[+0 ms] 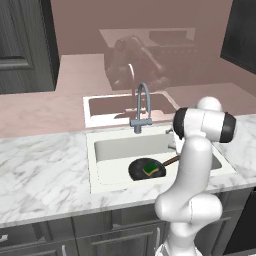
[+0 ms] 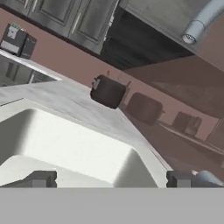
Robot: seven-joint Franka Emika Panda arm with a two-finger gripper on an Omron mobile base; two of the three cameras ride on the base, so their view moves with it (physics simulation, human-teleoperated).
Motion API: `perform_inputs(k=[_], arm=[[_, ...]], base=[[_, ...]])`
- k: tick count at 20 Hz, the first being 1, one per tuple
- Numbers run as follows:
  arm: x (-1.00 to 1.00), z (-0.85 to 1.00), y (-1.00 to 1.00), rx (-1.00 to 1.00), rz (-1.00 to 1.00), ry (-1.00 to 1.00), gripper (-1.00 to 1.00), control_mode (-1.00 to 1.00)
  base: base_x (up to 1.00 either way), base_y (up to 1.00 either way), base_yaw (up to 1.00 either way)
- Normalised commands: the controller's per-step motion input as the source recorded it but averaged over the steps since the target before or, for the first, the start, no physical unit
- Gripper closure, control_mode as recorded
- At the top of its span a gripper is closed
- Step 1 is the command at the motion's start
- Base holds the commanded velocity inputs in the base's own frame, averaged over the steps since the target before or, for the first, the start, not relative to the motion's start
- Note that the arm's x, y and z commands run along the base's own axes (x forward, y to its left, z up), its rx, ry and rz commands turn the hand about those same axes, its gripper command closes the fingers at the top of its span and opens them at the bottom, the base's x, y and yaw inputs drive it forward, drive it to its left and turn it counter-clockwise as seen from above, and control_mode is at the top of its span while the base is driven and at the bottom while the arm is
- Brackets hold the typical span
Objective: Pick the pan and sponge and place them into the sink. Then turn on the water.
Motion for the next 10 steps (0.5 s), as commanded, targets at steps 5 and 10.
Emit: perform_inputs(k=[5, 10], arm=[[-0.02, 0.17, 0.00, 0.16, -0.08, 0.00, -1.00, -1.00], [-0.02, 0.25, 0.00, 0.11, -0.10, 0.00, -1.00, -1.00]], base=[[0.00, 0.00, 0.00], [0.00, 0.00, 0.00]])
